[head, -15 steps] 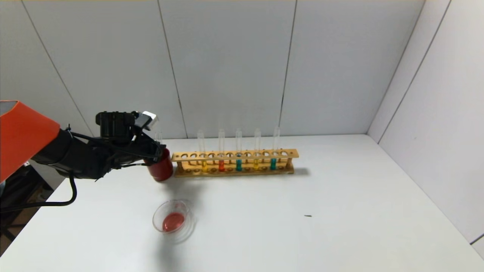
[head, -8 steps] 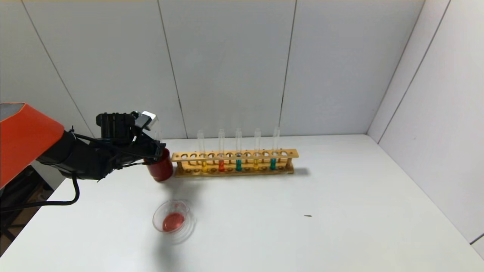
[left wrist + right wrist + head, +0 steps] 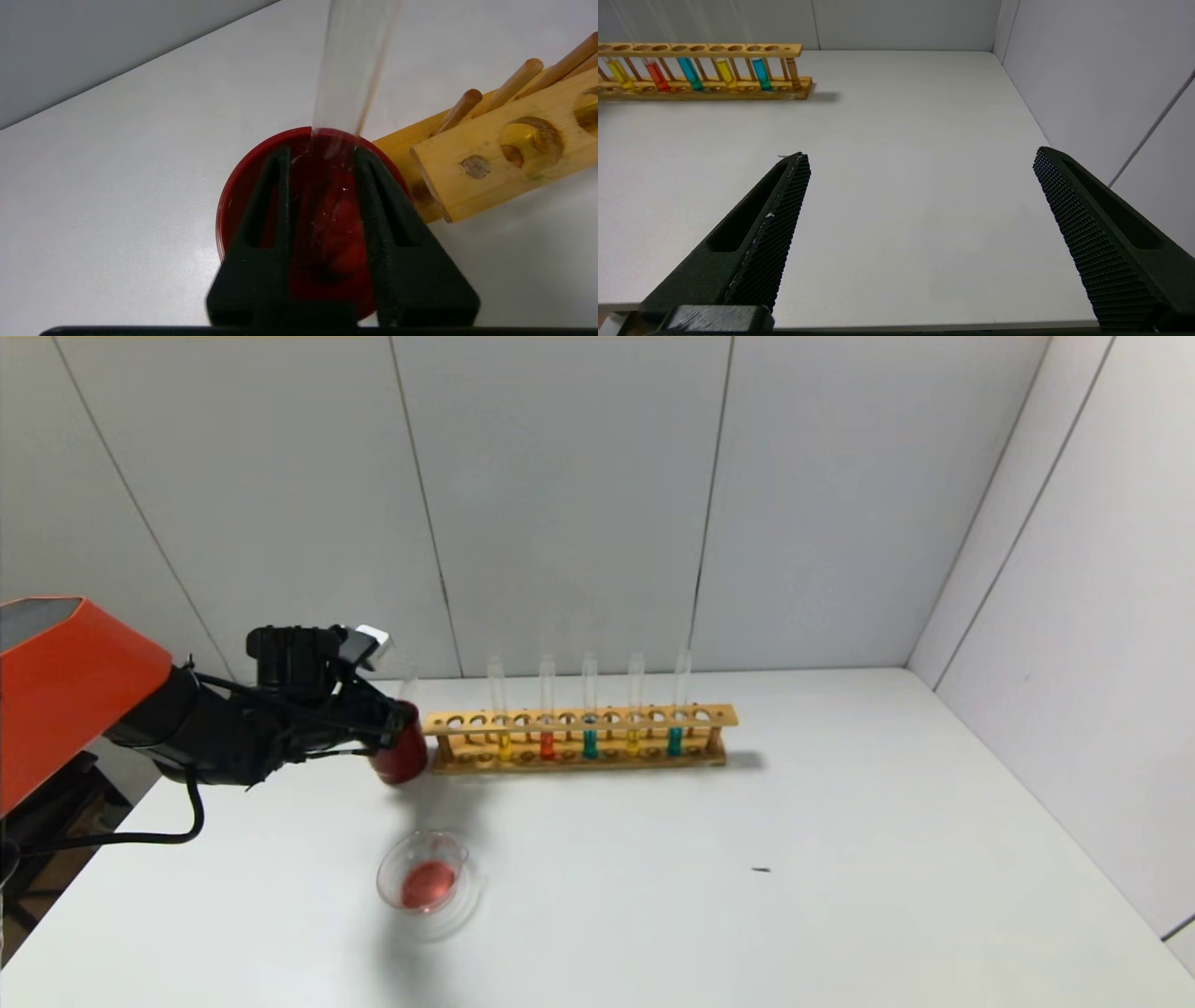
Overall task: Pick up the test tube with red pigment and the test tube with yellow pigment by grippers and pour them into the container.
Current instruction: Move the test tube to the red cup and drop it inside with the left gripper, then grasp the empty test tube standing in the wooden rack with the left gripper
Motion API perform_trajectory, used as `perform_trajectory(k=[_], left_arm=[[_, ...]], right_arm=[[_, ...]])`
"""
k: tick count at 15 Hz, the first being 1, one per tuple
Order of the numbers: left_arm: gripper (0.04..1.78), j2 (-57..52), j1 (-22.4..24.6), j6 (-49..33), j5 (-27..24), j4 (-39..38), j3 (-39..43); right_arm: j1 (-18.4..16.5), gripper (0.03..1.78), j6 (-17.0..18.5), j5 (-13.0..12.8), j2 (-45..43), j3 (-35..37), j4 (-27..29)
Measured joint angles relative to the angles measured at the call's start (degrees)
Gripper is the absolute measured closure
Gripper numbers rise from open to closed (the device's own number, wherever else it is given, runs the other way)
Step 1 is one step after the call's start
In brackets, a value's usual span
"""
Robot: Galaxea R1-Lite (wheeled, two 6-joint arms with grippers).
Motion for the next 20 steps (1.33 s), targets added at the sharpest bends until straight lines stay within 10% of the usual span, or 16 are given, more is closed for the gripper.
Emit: perform_trajectory(k=[8,20], left_arm=[[0.2,0.4,0.1,0.2,0.6,-4.3,2.2],[0.12,-1.8,1.5,0.4,0.0,-5.0,4.3]], right_arm=[[0.0,0.06,0.0,0.0,0.0,0.0,0.0],[0.0,0.06,0.0,0.0,0.0,0.0,0.0]])
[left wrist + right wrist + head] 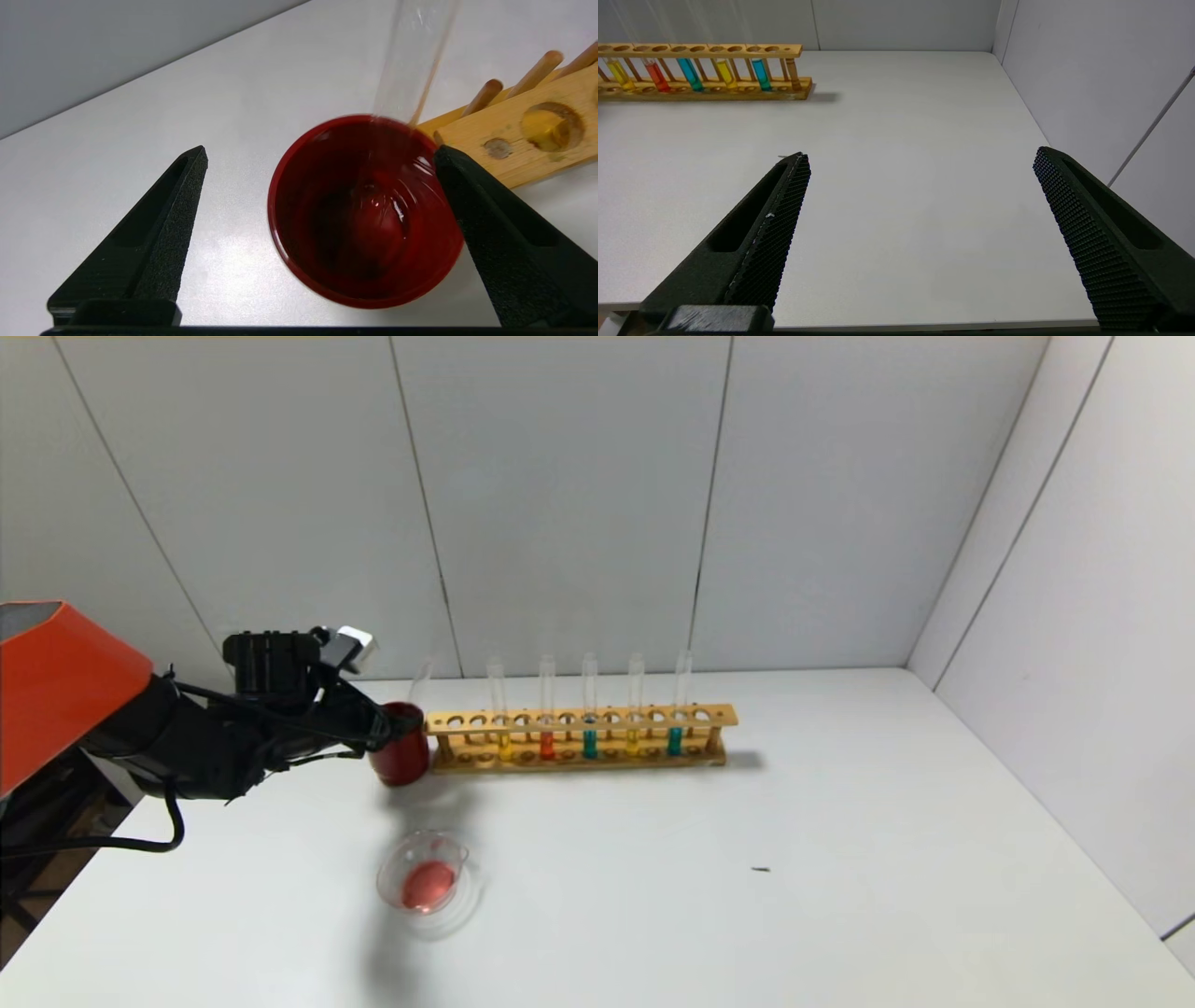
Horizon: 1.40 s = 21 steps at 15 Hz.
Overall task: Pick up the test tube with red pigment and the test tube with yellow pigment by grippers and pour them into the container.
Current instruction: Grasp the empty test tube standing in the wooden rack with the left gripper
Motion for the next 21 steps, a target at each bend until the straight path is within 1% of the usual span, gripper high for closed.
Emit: perform_trajectory(k=[7,10,13,15,19,21], left_arm=[[0.12,-3.1,0.2,0.1,0.2,0.0,0.7],[0.12,-6.0,-0.4,0.0,0.2,1.3,0.0],[0.12,-10.2,-2.6,-0.5,0.1,4.2,0.1],[0.12,-11.9,-4.4,-2.3,0.1,4.1,0.9],[0.12,-13.6,-10.9,-13.4,0.6,3.6,2.1],[0.12,-13.9,-12.5,-14.8,0.6,3.6,3.4]], right_arm=[[0.0,0.06,0.0,0.0,0.0,0.0,0.0],[0.0,0.06,0.0,0.0,0.0,0.0,0.0],[0.0,0.06,0.0,0.0,0.0,0.0,0.0],[0.0,0.06,0.0,0.0,0.0,0.0,0.0],[0.0,0.06,0.0,0.0,0.0,0.0,0.0],[0.0,0.06,0.0,0.0,0.0,0.0,0.0]])
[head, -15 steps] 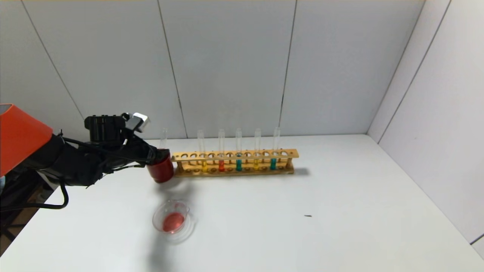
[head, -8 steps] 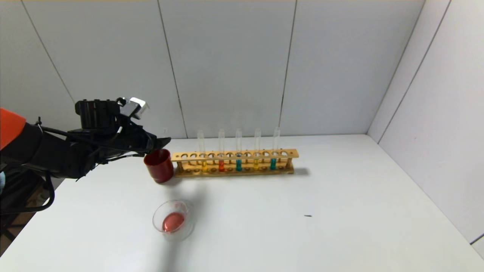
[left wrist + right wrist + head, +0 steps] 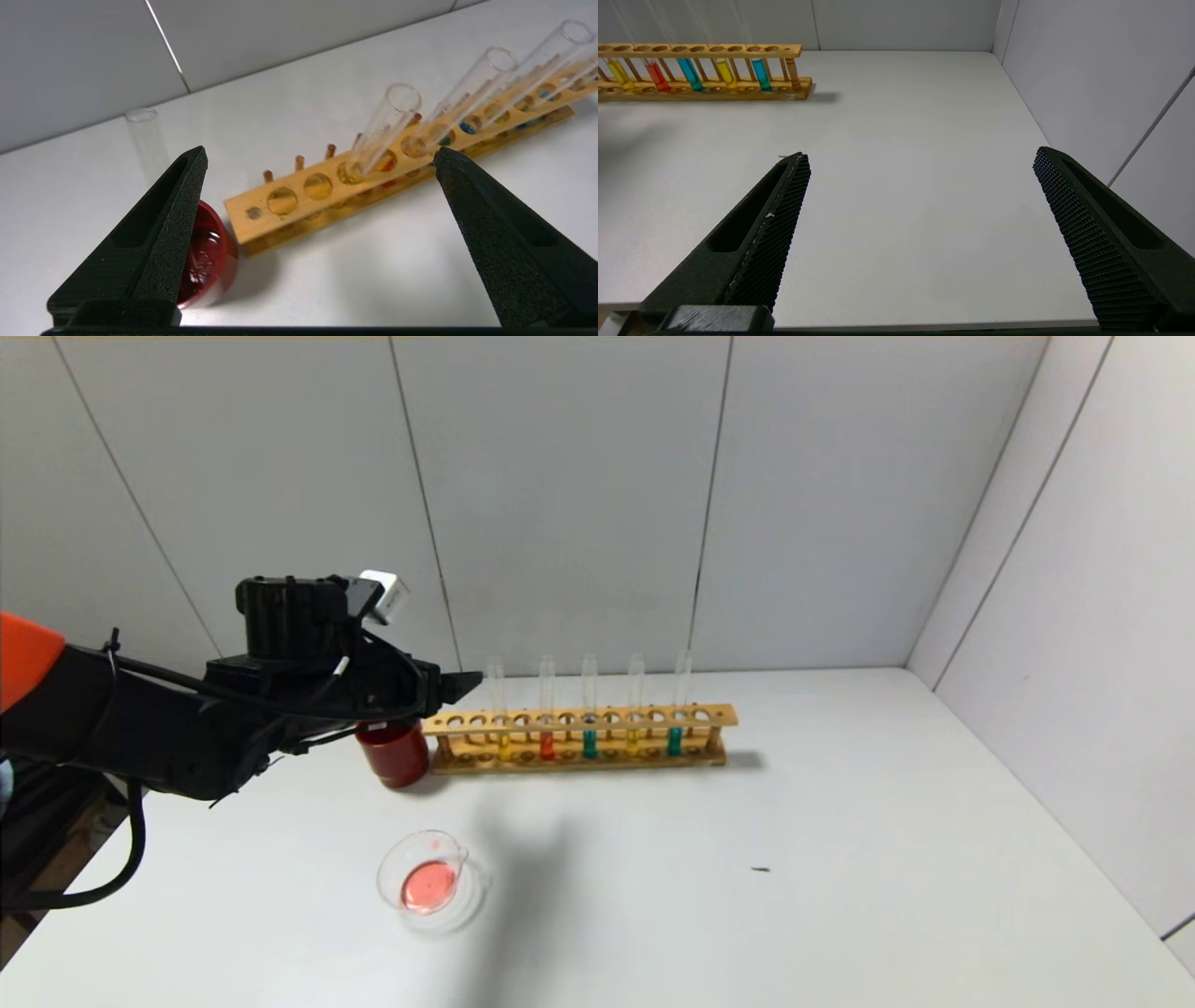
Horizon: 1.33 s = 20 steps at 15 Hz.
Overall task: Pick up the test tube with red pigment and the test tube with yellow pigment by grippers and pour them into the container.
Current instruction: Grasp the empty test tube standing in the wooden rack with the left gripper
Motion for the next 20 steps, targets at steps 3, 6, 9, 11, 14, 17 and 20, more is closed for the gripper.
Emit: perform_trajectory(k=[3,6,9,11,14,17,20], left_arm=[[0.12,0.1,-2.3,-0.9,0.0,-0.7,2.1],[0.12,1.8,-3.5,-0.8,0.1,-3.8,2.7],[0.12,4.4,-3.9,-0.8,0.1,-6.4,1.9],[0.12,6.9,-4.1,-0.8,0.3,-6.4,-0.4],[0.12,10.4,-3.9,-0.8,1.6,-6.1,-4.0],[0.12,13.5,-3.9,-0.8,1.7,-5.9,-6.3],[0.12,15.4,-3.9,-0.8,1.7,-5.8,-7.4]], right_arm=[[0.0,0.06,0.0,0.0,0.0,0.0,0.0],[0.0,0.06,0.0,0.0,0.0,0.0,0.0],[0.0,0.06,0.0,0.0,0.0,0.0,0.0],[0.0,0.06,0.0,0.0,0.0,0.0,0.0],[0.0,0.06,0.0,0.0,0.0,0.0,0.0],[0.0,0.06,0.0,0.0,0.0,0.0,0.0],[0.0,0.06,0.0,0.0,0.0,0.0,0.0]])
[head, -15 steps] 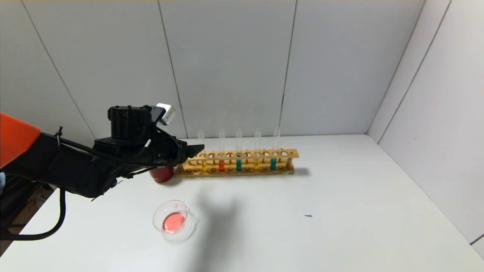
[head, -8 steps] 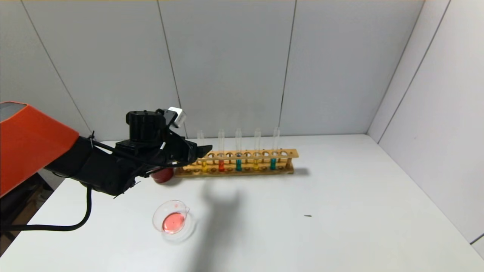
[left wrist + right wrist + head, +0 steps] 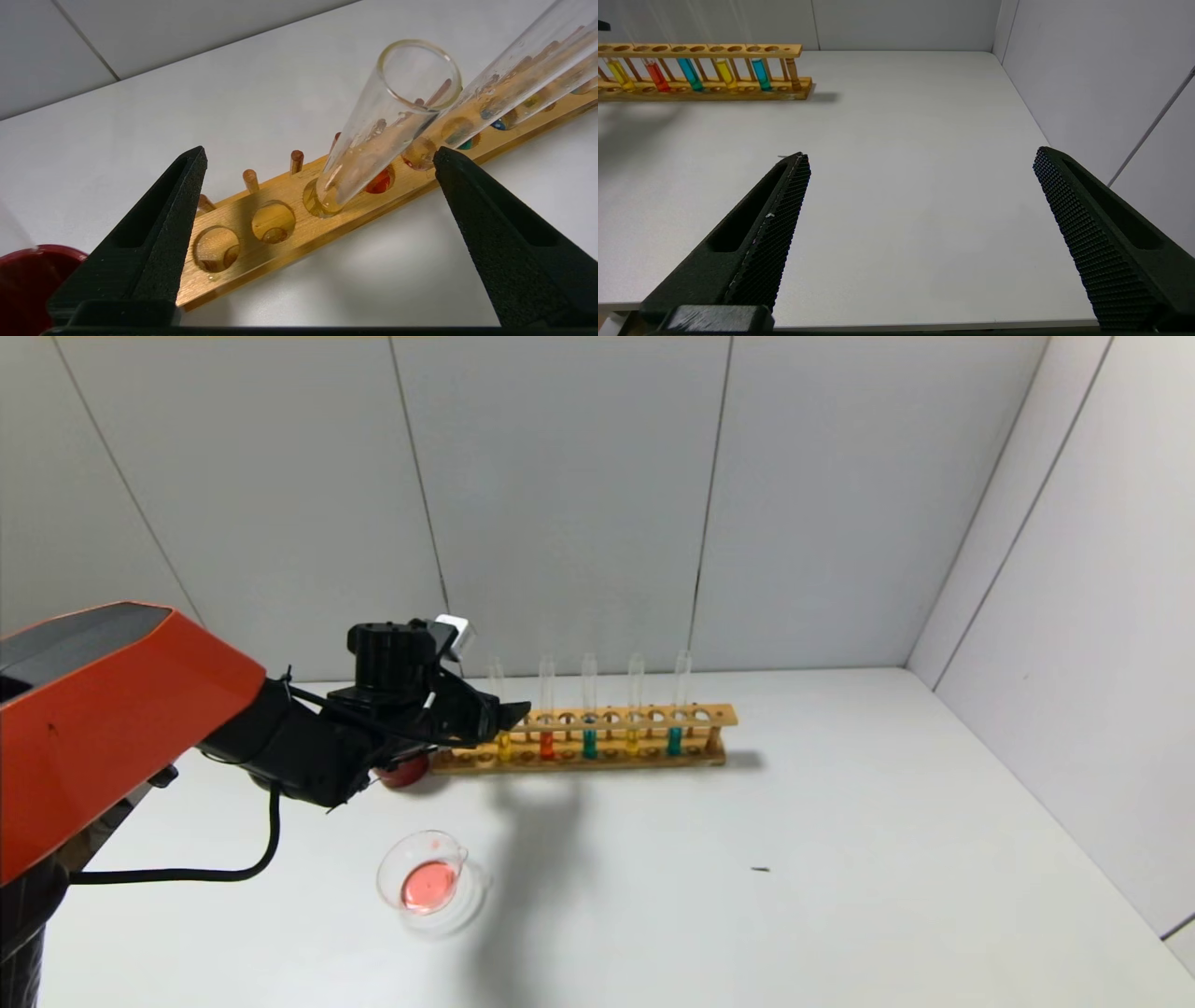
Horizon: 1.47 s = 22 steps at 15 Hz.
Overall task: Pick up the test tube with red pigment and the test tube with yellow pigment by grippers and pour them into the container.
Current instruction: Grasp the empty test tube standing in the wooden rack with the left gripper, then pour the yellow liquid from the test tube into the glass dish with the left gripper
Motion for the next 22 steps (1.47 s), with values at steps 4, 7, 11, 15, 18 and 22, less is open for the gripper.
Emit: perform_trajectory(k=[4,7,11,15,18,22], left_arm=[[0.32,1.4,0.0,0.1,-0.2,-0.2,-1.2],[0.75,1.7,0.0,0.1,-0.1,-0.2,-1.5],[1.43,1.6,-0.2,0.1,-0.1,-0.1,-2.6],[1.51,0.6,-0.2,0.2,0.0,0.1,-3.0],[1.51,-0.8,-0.2,0.4,0.0,0.4,-3.0],[1.51,-4.8,-0.2,0.9,0.0,3.4,-3.1]], right_arm=[[0.0,0.06,0.0,0.0,0.0,0.0,0.0],[0.0,0.06,0.0,0.0,0.0,0.0,0.0],[0.0,0.06,0.0,0.0,0.0,0.0,0.0],[0.0,0.06,0.0,0.0,0.0,0.0,0.0],[0.0,0.06,0.0,0.0,0.0,0.0,0.0],[0.0,0.06,0.0,0.0,0.0,0.0,0.0]])
